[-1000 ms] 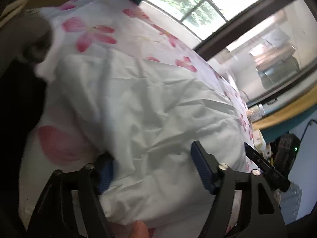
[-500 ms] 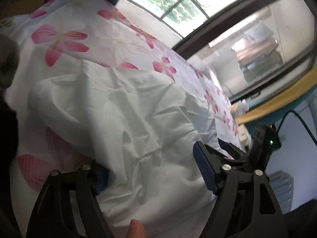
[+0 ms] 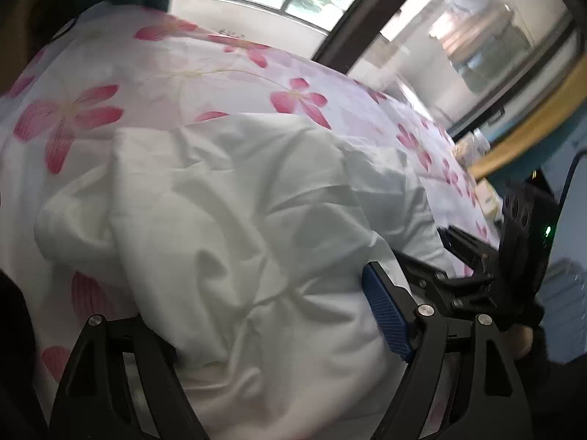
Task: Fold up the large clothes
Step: 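Grasp the white cloth bundle with the right tool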
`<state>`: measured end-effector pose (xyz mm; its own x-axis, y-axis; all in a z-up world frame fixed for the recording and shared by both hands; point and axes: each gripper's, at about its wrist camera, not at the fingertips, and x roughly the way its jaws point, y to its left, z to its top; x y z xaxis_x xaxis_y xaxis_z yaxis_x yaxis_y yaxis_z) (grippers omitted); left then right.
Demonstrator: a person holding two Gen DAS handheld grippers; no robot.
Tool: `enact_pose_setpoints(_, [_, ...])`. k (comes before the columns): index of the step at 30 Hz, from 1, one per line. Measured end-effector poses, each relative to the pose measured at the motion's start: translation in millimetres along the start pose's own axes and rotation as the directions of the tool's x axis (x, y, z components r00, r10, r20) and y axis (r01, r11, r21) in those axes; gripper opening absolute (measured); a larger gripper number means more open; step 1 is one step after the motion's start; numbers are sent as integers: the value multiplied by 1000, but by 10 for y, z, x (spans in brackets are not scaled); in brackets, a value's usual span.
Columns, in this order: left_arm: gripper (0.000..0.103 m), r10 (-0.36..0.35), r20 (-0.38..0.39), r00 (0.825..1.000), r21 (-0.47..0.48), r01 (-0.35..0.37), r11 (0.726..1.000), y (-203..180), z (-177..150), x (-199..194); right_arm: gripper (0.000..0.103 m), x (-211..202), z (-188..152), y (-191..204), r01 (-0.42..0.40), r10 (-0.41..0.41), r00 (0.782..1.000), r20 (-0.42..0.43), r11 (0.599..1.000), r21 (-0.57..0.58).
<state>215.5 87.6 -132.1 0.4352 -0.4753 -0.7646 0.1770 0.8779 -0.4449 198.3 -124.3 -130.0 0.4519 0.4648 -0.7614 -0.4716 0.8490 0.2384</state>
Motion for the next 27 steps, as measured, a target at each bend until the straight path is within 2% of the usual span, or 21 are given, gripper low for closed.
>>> enact_pose_setpoints(3, [83,-76,-12,997,34,76,997,-81,14,17,72,17,9,24,-7,7,1000,3,1000,-16])
enact_pose_setpoints(7, [83,-69,2,998,36,69,997,-36,19,90,70,24,3,29,-10,10,1000,11,1000,-27])
enact_pose_setpoints(10, [83,-19,-5,1000,68,19,997,-125,51,140,68,28,12,41,-9,9,1000,11,999,-34])
enact_pose_setpoints(12, [83,45,-11,999,93,-44,995,-212,68,187,65,26,18,44,-12,13,1000,12,999,-34])
enact_pose_setpoints(15, [71,145,10,989,130,-145,981,-306,75,240,59,17,10,45,-19,19,1000,16,999,-32])
enact_pose_setpoints(16, [67,150,19,988,132,-152,980,-306,75,240,57,18,7,45,-24,25,1000,18,999,-32])
enact_pose_setpoints(17, [58,157,31,987,128,-160,979,-294,74,230,56,18,5,43,-28,28,999,20,999,-30])
enact_pose_setpoints(20, [47,154,59,986,117,-160,980,-241,52,196,52,22,-1,58,-35,36,999,31,999,-26])
enact_pose_setpoints(24, [42,192,85,978,134,-203,970,-302,3,187,46,31,12,39,-65,66,997,36,998,-10])
enact_pose_setpoints(27, [37,182,100,978,99,-192,976,-283,-20,150,39,25,19,-27,-107,106,994,40,994,32])
